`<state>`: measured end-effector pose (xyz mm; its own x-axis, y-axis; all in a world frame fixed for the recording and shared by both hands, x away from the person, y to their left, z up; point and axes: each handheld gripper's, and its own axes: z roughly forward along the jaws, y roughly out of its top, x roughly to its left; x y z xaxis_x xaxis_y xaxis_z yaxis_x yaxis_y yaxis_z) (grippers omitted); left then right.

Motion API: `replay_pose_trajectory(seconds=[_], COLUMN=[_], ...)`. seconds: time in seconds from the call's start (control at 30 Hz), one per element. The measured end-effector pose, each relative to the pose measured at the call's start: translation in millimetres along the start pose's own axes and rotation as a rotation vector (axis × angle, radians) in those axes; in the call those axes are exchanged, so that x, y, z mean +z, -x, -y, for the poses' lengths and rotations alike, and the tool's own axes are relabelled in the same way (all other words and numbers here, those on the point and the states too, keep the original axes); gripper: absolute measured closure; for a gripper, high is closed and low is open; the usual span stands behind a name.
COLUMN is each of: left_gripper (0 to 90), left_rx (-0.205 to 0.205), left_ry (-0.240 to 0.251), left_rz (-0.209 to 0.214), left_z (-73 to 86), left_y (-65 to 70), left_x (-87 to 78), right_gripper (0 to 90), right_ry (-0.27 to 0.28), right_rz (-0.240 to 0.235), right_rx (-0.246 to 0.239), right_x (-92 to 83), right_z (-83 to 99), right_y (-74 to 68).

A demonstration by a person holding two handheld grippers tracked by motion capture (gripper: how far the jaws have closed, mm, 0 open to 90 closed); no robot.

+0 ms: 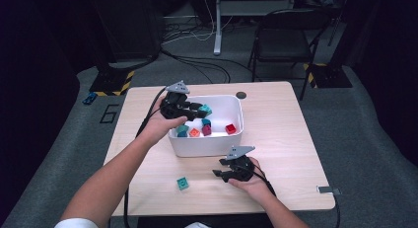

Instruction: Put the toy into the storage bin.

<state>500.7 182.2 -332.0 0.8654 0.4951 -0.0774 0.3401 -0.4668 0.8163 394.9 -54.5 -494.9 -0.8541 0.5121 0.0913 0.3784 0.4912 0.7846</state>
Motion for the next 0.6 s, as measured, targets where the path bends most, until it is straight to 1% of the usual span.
replay_pose_trajectory(seconds=[0.07,0.13,0.23,0.33,0.47,0.57,0.6], left_gripper=[58.8,58.8,58.8,58.8,58.8,58.8,58.8], left_rx=[0.004,0.004,-0.005,-0.003,-0.002,-0.006,-0.006], left_ry=[-0.007,-0.007,-0.002,0.006,0.011,0.001,-0.004], left_rz=[0.0,-0.002,0.0,0.0,-0.004,-0.005,-0.005], left_z=[-1.6,-3.6,-6.8,-10.4,-11.4,-9.6,-8.7], left_y=[-2.8,-5.4,-8.2,-12.2,-17.3,-21.2,-22.4], left_x=[5.7,10.6,17.2,25.7,35.8,45.4,49.3], right_gripper=[48.0,48.0,48.0,48.0,48.0,48.0,48.0], right_ry=[-0.003,0.0,0.0,-0.003,-0.003,-0.009,-0.009], right_rz=[0.001,0.003,0.006,0.005,0.001,0.006,0.008], right_rx=[0.007,0.0,-0.004,-0.004,0.0,0.0,-0.016], right_x=[0.0,0.0,0.2,1.1,0.7,1.3,1.3], right_z=[0.3,0.4,0.8,1.2,1.1,1.5,1.4], right_y=[-0.2,0.6,0.9,1.7,1.1,1.1,1.7])
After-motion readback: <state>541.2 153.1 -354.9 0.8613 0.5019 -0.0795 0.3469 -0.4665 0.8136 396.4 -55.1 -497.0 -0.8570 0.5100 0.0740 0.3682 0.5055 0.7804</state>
